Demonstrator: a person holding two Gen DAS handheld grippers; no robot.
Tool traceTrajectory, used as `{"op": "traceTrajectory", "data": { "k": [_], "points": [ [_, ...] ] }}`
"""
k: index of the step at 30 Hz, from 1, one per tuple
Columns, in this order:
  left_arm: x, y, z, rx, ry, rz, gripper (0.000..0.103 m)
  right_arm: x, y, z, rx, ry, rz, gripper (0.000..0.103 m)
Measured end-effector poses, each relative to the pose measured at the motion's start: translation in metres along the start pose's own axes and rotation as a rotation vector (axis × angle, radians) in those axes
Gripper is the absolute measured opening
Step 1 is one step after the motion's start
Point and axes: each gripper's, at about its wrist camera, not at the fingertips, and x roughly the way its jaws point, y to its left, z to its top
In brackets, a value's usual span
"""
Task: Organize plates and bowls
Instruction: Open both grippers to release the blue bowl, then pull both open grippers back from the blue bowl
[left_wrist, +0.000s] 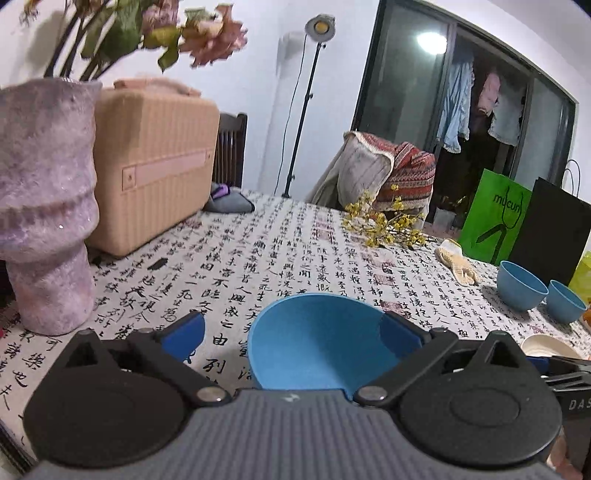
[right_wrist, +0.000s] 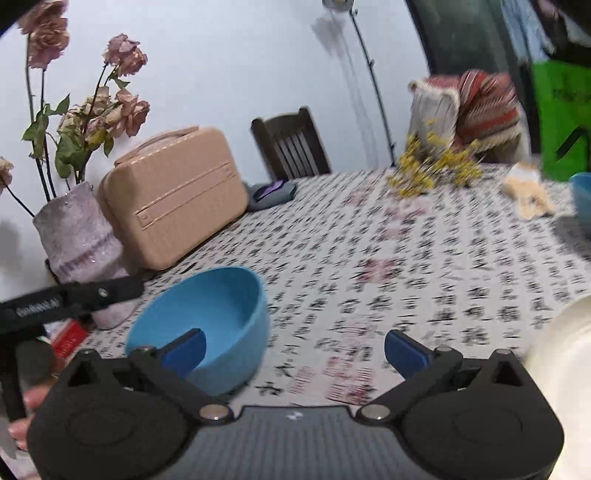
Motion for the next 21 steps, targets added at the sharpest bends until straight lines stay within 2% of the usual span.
{"op": "traceTrajectory", "data": {
  "k": [11, 21],
  "points": [
    [-0.025, -0.009, -0.033, 0.025, -0.077, -0.029, 0.103, -0.034, -0.008, -0.040, -0.062, -0.041, -0.088, 0.103],
    [-0.039, -0.021, -0.061, 0.059, -0.098, -0.041, 0.103, -0.063, -0.012, -0.069, -0.089, -0.086, -0.153, 0.103]
  ]
}}
